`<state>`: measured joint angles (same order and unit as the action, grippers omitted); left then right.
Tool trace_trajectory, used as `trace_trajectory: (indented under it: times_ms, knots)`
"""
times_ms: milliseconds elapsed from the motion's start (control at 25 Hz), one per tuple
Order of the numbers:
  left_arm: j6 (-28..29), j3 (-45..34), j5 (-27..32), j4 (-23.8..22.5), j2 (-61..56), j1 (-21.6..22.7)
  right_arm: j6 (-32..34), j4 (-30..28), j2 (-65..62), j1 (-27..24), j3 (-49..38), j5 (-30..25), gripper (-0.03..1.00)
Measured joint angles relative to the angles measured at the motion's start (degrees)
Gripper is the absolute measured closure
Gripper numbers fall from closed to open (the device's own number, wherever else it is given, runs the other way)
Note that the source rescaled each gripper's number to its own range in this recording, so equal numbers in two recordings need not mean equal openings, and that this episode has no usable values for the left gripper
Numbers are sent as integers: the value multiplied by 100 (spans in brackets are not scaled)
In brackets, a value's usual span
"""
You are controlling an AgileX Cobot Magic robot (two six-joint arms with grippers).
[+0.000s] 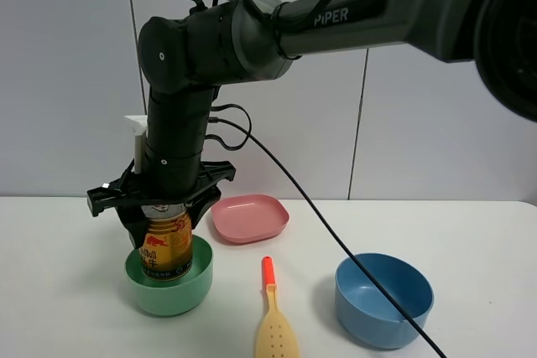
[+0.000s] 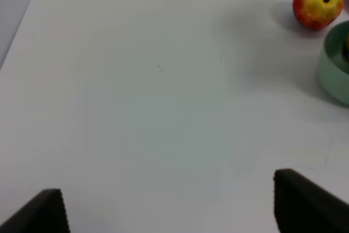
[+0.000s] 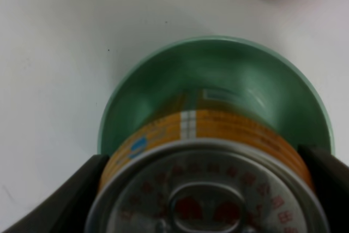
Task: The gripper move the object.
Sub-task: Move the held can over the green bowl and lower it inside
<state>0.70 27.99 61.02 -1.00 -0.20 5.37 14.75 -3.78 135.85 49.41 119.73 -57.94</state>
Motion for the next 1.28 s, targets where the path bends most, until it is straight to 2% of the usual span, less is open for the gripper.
trace_trajectory:
  times_ms: [400,760,1280]
  knots:
    - [0,0,0,0,0,0,0,-298,8,0,0,25,97]
    - [0,0,0,0,0,0,0,-293,207,0,0,180,97]
    - [0,0,0,0,0,0,-446,-16,298,0,0,308,97]
